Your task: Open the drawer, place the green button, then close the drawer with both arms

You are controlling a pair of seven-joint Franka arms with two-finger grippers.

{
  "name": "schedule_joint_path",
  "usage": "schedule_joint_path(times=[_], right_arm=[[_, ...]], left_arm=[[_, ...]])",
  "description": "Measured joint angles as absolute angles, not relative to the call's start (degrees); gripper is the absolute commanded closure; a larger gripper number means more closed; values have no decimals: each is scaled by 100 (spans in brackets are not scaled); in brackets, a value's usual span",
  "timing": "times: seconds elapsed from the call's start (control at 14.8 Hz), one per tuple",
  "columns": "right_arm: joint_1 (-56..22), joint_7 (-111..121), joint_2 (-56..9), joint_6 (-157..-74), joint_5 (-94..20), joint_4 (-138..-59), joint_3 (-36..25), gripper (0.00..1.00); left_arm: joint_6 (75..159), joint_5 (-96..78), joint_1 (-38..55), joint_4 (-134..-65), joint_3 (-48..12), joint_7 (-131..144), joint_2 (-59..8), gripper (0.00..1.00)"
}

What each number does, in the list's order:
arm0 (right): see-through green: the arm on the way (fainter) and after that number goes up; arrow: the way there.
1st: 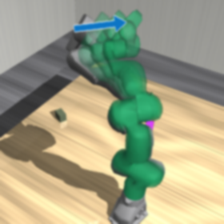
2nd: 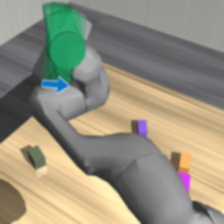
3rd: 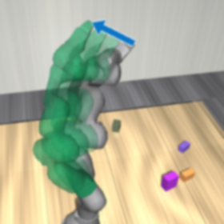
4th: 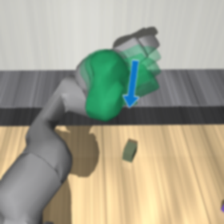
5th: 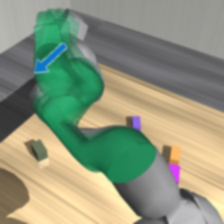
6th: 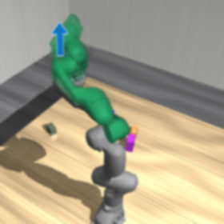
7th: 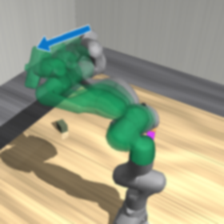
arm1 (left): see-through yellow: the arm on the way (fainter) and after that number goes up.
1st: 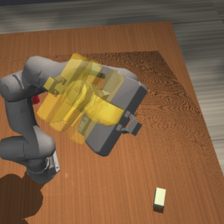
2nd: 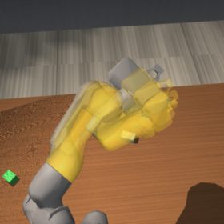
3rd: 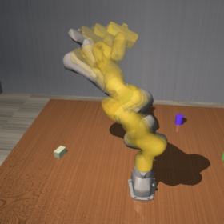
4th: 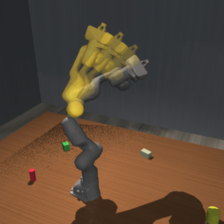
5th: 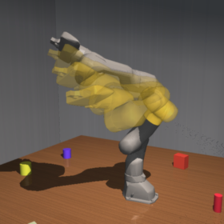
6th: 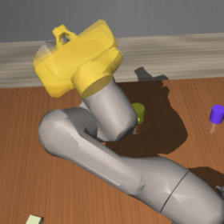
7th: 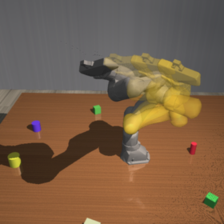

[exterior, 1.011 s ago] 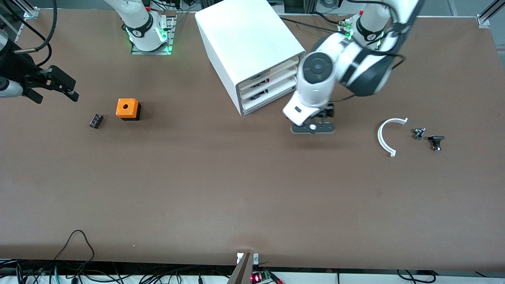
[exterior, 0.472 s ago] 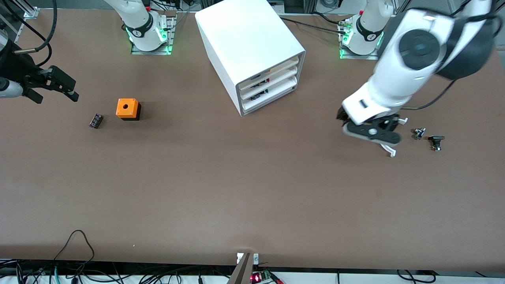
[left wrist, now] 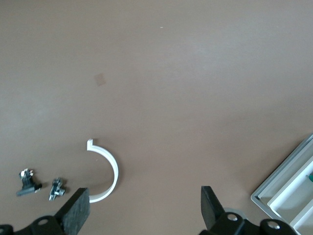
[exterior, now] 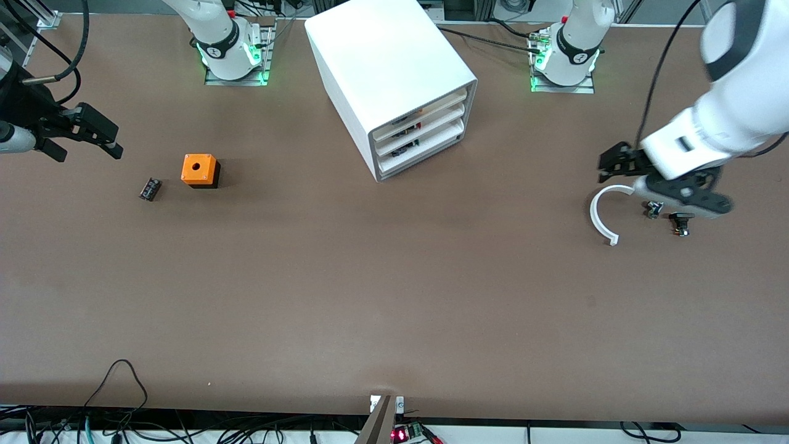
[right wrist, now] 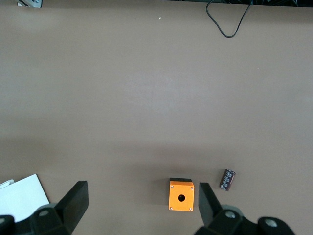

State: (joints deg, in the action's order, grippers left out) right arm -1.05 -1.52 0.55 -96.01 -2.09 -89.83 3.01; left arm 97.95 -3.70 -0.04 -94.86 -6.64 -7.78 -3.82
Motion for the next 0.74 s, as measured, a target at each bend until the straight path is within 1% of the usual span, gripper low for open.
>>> schedule_joint_path(times=[0.4, 0.54, 0.74], right_arm=[[-103, -152, 51, -9597, -209, -8982, 301, 0], [-102, -152, 50, -9596, -209, -8982, 301, 0], [-101, -152, 49, -9595, -209, -8983, 301, 0]], left_arm=[[9777, -371, 3, -10077, -464, -249, 184, 0], [9588, -371, 20, -10113, -474, -249, 320, 0], [9526, -371, 25, -10113, -476, -242, 373, 0]])
